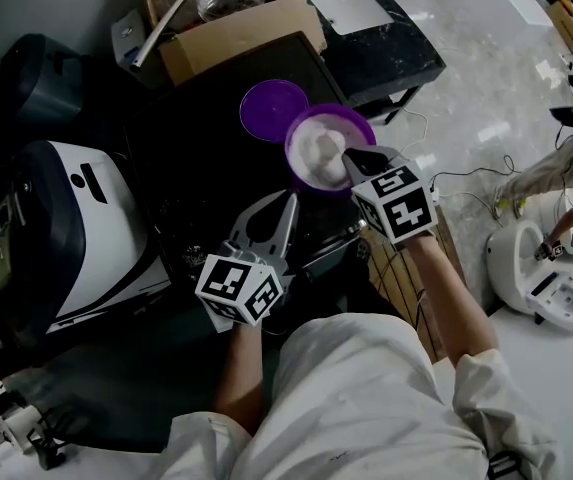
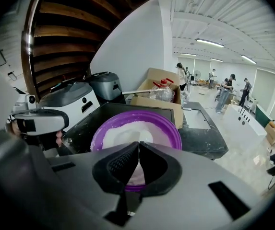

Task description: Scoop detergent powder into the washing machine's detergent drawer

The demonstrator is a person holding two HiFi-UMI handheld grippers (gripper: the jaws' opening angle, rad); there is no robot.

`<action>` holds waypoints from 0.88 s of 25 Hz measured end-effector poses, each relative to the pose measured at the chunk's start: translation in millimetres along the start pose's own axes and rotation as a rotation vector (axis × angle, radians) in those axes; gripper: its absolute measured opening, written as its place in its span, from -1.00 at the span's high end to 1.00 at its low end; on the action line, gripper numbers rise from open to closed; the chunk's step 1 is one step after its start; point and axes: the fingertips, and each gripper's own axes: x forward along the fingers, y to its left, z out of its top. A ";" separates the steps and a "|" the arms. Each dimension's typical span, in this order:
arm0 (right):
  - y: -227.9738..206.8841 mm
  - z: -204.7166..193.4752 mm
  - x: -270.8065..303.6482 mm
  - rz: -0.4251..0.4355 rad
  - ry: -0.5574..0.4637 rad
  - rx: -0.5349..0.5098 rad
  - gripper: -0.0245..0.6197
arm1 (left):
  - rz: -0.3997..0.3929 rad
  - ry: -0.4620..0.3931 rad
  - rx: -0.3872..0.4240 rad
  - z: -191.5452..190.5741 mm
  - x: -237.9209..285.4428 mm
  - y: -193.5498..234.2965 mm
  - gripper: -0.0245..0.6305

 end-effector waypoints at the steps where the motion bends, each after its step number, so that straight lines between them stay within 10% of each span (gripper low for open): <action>1: 1.2 -0.4 0.9 0.007 0.004 -0.002 0.90 | 0.000 0.000 0.000 -0.1 -0.3 0.0 0.86; 22: 21.5 -5.6 6.0 0.121 0.075 -0.022 0.90 | -0.007 -0.003 -0.001 1.2 -3.5 -1.3 0.86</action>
